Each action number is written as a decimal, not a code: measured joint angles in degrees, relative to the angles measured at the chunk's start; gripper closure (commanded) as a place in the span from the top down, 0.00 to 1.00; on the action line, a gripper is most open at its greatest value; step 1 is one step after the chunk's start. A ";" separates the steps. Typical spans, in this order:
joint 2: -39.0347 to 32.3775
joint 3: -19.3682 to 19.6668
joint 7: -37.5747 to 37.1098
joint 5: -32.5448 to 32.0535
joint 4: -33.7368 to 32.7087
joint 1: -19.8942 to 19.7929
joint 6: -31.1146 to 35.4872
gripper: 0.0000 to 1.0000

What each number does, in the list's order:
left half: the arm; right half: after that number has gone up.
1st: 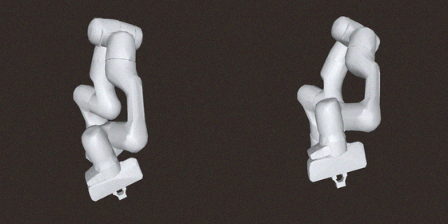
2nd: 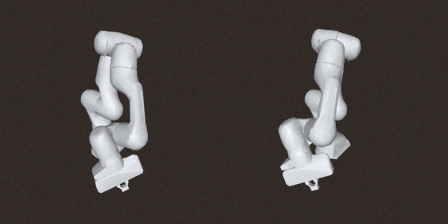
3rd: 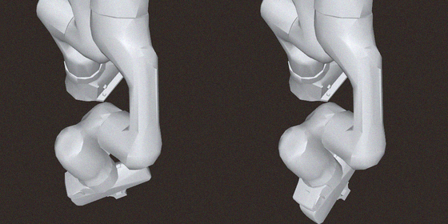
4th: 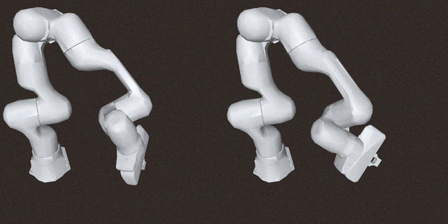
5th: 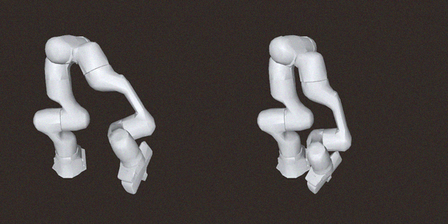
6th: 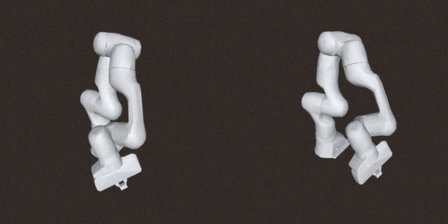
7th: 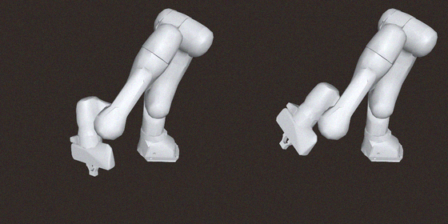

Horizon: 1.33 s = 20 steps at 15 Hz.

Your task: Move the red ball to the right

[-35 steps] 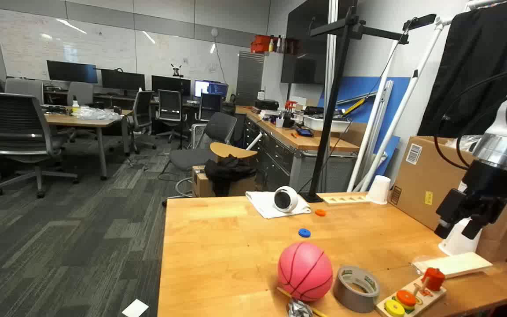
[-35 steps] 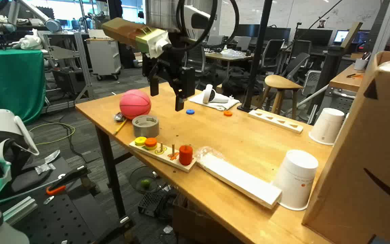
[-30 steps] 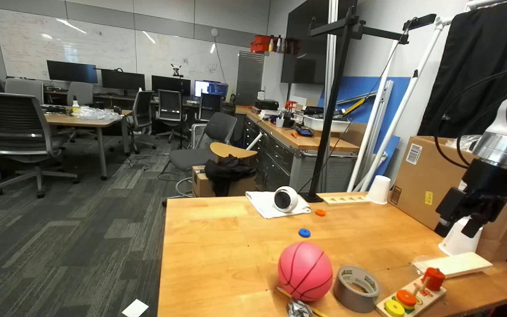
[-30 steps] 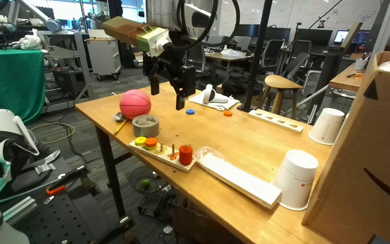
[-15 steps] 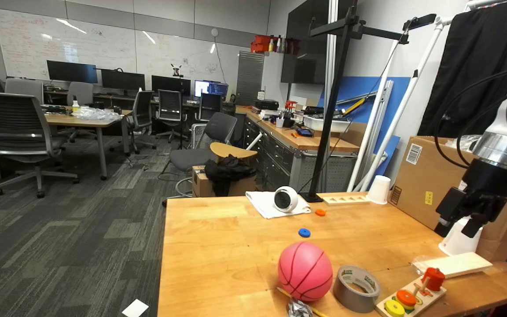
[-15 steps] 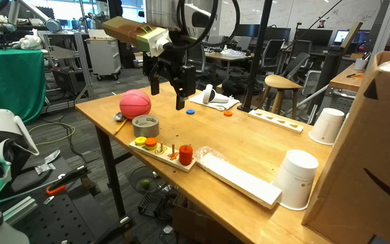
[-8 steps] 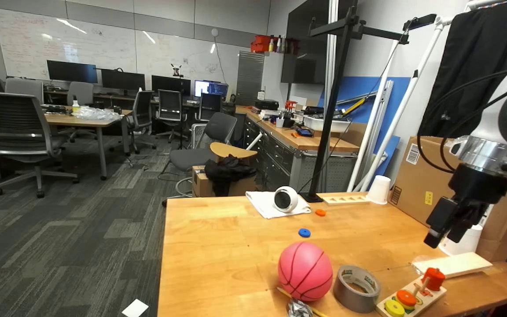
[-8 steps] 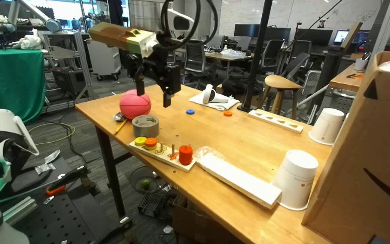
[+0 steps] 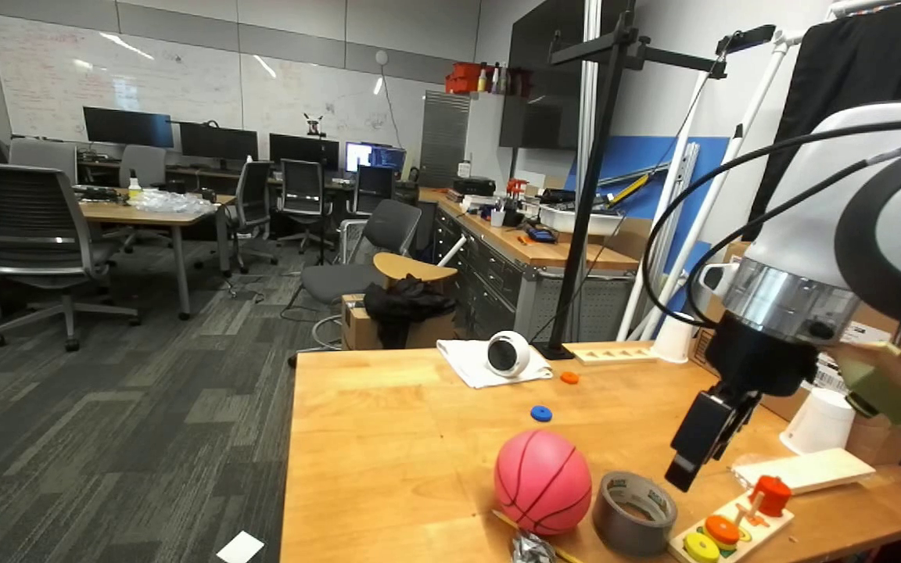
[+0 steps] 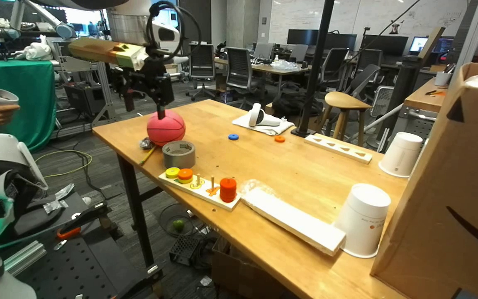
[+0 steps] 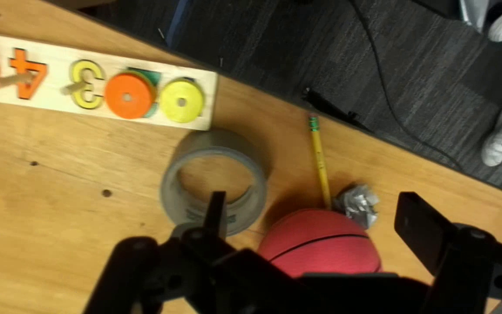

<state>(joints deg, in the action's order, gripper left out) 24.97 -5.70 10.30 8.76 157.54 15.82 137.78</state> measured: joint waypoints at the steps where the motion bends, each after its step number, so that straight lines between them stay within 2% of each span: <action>1: -1.39 -1.71 -1.64 1.77 -0.51 1.89 0.35 1.00; 6: -12.98 -9.41 -6.79 10.80 -7.91 9.49 2.11 1.00; 10: -22.96 -13.42 -6.10 13.67 -16.95 11.23 4.85 1.00; 15: -30.61 -14.32 0.03 17.05 -24.33 9.40 8.19 1.00; 17: -32.87 -14.27 3.03 19.48 -25.14 6.93 8.22 1.00; 20: -35.05 -12.61 5.89 18.75 -25.04 1.73 8.17 1.00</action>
<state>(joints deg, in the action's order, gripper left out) -10.08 -18.30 16.19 27.51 132.51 17.55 145.95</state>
